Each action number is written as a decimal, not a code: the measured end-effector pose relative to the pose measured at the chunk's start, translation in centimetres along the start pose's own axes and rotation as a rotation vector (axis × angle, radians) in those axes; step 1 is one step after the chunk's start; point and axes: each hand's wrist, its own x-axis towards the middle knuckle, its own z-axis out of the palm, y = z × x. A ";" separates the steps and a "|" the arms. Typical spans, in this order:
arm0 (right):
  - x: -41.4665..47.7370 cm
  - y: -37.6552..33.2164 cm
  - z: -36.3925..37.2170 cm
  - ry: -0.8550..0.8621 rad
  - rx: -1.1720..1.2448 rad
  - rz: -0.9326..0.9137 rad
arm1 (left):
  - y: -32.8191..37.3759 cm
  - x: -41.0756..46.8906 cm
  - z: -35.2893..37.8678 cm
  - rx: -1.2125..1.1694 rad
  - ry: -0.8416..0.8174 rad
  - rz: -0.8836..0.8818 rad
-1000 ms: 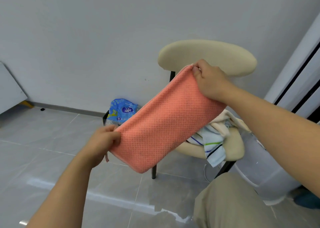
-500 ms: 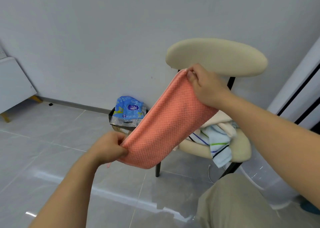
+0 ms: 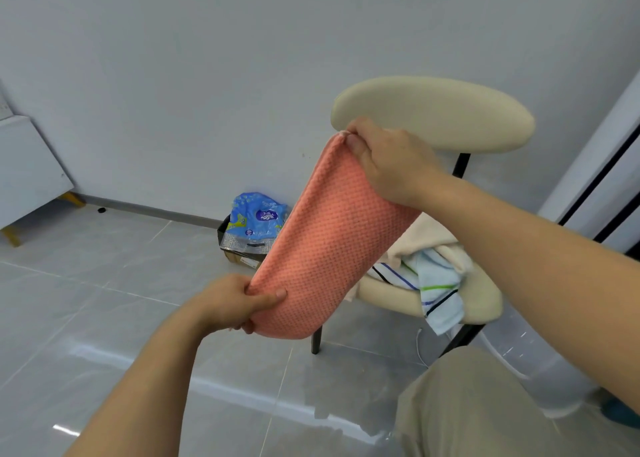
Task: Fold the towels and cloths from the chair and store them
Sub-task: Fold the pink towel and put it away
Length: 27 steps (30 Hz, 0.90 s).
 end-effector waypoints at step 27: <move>-4.6 8.8 5.2 -0.032 0.349 0.711 | 0.9 3.6 0.0 -0.380 0.815 0.111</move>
